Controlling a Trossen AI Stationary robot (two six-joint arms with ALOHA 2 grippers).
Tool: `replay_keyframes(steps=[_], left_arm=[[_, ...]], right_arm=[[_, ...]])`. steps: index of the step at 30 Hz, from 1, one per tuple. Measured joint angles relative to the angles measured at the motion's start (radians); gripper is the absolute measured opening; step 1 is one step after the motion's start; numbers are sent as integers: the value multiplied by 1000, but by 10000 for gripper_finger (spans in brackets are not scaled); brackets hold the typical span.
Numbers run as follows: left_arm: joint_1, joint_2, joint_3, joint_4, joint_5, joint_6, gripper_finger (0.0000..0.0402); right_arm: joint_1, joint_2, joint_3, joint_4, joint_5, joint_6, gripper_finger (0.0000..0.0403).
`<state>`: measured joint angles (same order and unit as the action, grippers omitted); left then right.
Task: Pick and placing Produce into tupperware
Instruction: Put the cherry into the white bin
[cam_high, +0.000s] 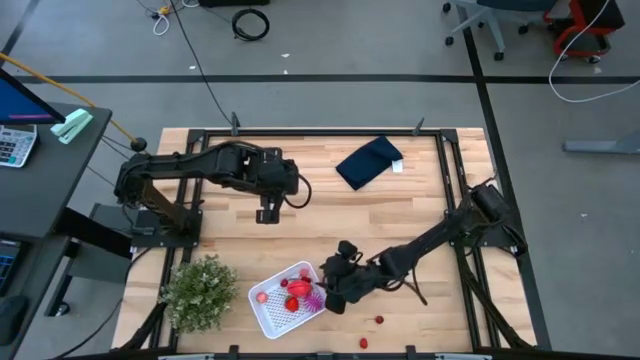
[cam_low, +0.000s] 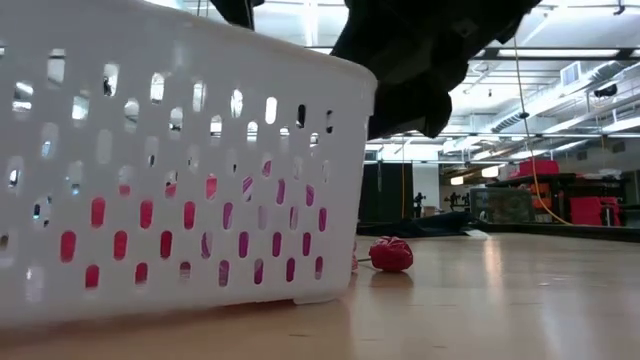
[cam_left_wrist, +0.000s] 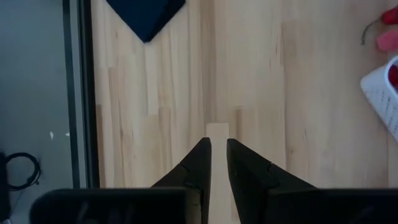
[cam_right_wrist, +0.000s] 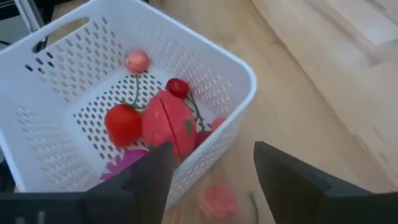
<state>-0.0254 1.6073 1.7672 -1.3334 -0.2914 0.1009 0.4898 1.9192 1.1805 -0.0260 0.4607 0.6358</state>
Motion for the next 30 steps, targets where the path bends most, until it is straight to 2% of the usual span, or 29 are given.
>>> replay_keyframes(steps=[4,8,14,19,26,30], left_arm=[[0,0,0,-10,0,-2,56],[0,0,0,-10,0,-6,51],[0,0,0,-18,0,-11,55],[0,0,0,-18,0,-18,56],[0,0,0,-18,0,-40,48],[0,0,0,-18,0,-40,52]], right_arm=[[27,-31,-5,-49,24,-21,226],[47,-117,-1,-79,49,-35,220],[86,-174,-3,-204,71,-15,217],[98,-117,-24,-277,34,93,217],[88,20,-27,-243,29,92,217],[78,57,-25,-204,37,81,217]])
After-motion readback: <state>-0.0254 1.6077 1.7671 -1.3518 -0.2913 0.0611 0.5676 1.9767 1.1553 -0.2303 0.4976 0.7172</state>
